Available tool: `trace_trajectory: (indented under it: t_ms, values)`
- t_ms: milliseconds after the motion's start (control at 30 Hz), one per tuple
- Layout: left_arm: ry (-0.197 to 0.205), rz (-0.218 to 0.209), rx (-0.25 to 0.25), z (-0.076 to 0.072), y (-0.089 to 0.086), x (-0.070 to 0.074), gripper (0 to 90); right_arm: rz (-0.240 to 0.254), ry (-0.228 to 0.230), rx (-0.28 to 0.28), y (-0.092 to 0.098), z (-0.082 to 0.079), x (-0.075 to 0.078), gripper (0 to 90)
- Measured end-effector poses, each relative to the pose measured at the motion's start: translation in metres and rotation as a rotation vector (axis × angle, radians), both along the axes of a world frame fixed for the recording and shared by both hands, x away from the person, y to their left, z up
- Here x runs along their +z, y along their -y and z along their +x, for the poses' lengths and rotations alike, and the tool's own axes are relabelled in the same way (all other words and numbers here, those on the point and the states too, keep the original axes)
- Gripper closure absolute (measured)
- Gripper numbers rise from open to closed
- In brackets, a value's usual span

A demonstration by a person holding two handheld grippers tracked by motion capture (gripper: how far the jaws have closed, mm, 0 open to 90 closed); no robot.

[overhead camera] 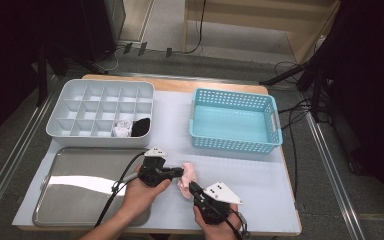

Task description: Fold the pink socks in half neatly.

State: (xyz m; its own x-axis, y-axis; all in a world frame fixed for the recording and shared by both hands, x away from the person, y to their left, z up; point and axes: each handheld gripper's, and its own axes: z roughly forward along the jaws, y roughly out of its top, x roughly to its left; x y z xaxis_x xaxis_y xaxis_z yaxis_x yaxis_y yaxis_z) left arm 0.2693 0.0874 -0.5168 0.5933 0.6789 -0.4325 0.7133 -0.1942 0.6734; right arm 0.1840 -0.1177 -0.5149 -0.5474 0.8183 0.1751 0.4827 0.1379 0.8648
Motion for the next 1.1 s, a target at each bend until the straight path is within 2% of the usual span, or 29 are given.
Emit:
trace_trajectory:
  t_ms: [100,167,267,333,400,467,633,733,800,867,933,1100]
  values:
    - [-0.008,-0.021,-0.009,0.0,-0.002,0.0,88.1,-0.057,-0.053,0.015,-0.011,0.006,-0.011,88.7]
    - [-0.014,-0.03,-0.004,0.0,-0.003,0.001,84.6,-0.07,-0.062,0.017,-0.014,0.008,-0.014,89.5]
    - [-0.038,-0.052,0.008,0.001,-0.005,0.002,69.6,-0.074,-0.067,0.013,-0.014,0.01,-0.015,89.9]
    - [-0.05,-0.103,0.009,0.001,-0.007,0.002,56.0,-0.073,-0.068,0.01,-0.013,0.01,-0.016,89.9]
    - [-0.049,-0.133,0.01,0.0,-0.007,0.002,51.5,-0.074,-0.065,0.011,-0.014,0.01,-0.016,90.0]
    - [-0.061,-0.136,0.011,0.0,-0.004,0.002,45.9,-0.076,-0.062,0.009,-0.015,0.01,-0.017,90.0]
    - [-0.112,-0.092,0.011,0.005,0.005,-0.006,50.0,-0.073,-0.054,0.009,-0.014,0.01,-0.018,90.0]
    - [-0.123,-0.091,0.009,0.006,0.009,-0.008,53.4,-0.058,-0.066,0.008,-0.013,0.01,-0.018,90.0]
    - [-0.127,-0.083,0.005,0.007,0.011,-0.008,59.1,-0.057,-0.067,0.009,-0.012,0.01,-0.018,90.0]
    - [-0.127,-0.077,0.002,0.008,0.01,-0.007,67.9,-0.054,-0.066,0.014,-0.012,0.01,-0.018,90.0]
    - [-0.122,-0.08,-0.016,0.008,0.009,-0.007,72.8,-0.048,-0.068,0.021,-0.011,0.01,-0.017,90.0]
    - [-0.081,-0.082,-0.025,0.004,0.006,-0.005,77.2,-0.024,-0.064,0.042,-0.007,0.008,-0.014,89.5]
